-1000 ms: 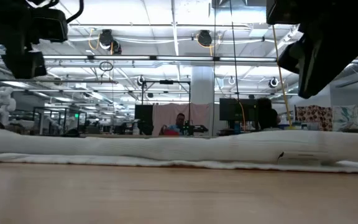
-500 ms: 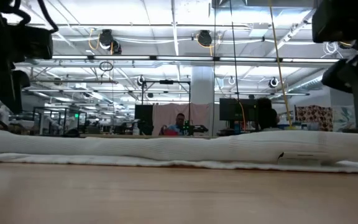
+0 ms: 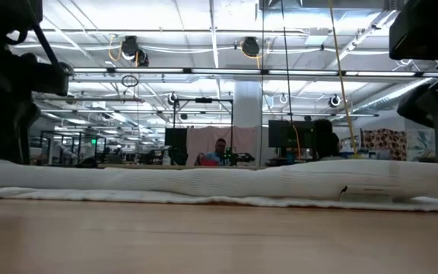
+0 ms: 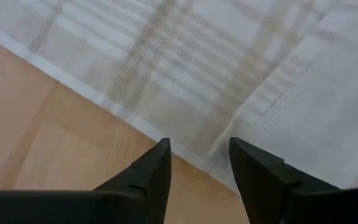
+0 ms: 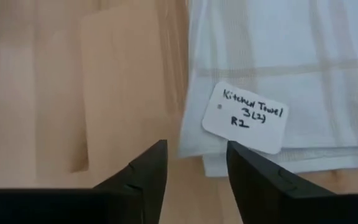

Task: Roll towel
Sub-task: Roll the white towel

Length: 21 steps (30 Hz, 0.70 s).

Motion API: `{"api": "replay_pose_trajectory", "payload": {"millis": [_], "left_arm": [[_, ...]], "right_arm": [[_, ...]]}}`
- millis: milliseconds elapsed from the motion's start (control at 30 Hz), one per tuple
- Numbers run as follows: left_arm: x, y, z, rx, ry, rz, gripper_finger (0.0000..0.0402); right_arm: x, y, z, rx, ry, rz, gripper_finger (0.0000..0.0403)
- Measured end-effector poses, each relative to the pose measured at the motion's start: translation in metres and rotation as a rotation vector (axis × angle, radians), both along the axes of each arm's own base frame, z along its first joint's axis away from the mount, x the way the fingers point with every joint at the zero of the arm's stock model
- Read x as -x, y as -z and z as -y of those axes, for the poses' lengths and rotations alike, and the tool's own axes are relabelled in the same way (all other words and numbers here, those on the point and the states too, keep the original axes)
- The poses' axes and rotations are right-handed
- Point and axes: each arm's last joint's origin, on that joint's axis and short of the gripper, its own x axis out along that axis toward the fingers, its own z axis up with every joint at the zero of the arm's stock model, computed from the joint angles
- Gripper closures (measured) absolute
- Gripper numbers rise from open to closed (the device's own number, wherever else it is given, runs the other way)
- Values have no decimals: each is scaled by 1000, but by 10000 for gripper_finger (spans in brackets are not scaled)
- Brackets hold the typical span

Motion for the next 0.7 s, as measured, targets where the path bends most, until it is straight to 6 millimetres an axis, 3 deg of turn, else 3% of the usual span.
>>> {"api": "replay_pose_trajectory", "payload": {"millis": [267, 533, 700], "left_arm": [[-8, 5, 4, 14, 2, 20, 270], [-8, 5, 6, 72, 24, 6, 348], [-8, 5, 6, 74, 13, -2, 383]], "right_arm": [[-4, 27, -4, 69, -45, -76, 277], [-7, 26, -6, 73, -68, -36, 387], [-6, 25, -5, 70, -69, -41, 389]]}}
